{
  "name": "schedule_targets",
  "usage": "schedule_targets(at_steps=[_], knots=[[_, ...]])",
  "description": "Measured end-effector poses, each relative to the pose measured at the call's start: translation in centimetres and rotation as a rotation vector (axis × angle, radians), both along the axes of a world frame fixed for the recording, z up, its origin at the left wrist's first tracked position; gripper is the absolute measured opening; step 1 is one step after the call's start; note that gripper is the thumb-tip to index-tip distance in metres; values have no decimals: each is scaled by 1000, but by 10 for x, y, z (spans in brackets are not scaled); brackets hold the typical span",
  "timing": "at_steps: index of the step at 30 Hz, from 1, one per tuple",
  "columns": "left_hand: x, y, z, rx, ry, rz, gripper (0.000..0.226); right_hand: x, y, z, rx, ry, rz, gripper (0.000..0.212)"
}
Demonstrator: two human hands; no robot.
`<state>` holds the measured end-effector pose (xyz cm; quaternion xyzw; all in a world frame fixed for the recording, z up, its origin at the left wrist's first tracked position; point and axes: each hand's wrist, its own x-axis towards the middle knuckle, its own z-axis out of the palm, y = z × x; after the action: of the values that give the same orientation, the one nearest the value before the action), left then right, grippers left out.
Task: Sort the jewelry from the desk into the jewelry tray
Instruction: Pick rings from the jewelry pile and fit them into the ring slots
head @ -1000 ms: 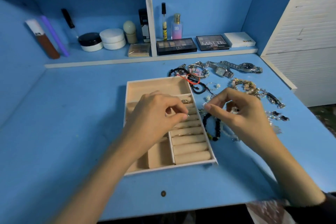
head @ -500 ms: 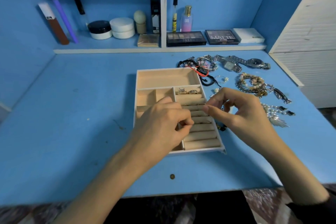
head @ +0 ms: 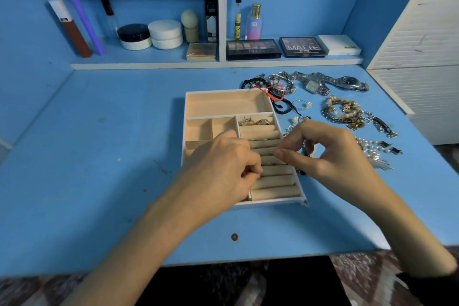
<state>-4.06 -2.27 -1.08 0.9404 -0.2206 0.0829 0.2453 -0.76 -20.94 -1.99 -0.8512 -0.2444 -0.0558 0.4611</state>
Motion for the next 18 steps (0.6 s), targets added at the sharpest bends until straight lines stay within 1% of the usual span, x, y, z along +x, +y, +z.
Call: schedule_targets(at_steps=[3,6,8,10,14,18], knots=[[3,3,3,37,110,8,12,0,-3,4,-88,-59,38,8],[5,6,5,19,164,19,14,1,-5,6,-180,-133,62,9],[6,6,6,17,143,13,10,0,-6,7,-214,-150,75,10],[5,5,7,65,108,-8,10,-1,-5,7,-229,-141,91,10],[3,6,6,121,52,-25,12,-1,-3,5,-272,-144,120,7],[3,6,7,130,55,-29,21,-2,-3,5,-308,-157,130,8]])
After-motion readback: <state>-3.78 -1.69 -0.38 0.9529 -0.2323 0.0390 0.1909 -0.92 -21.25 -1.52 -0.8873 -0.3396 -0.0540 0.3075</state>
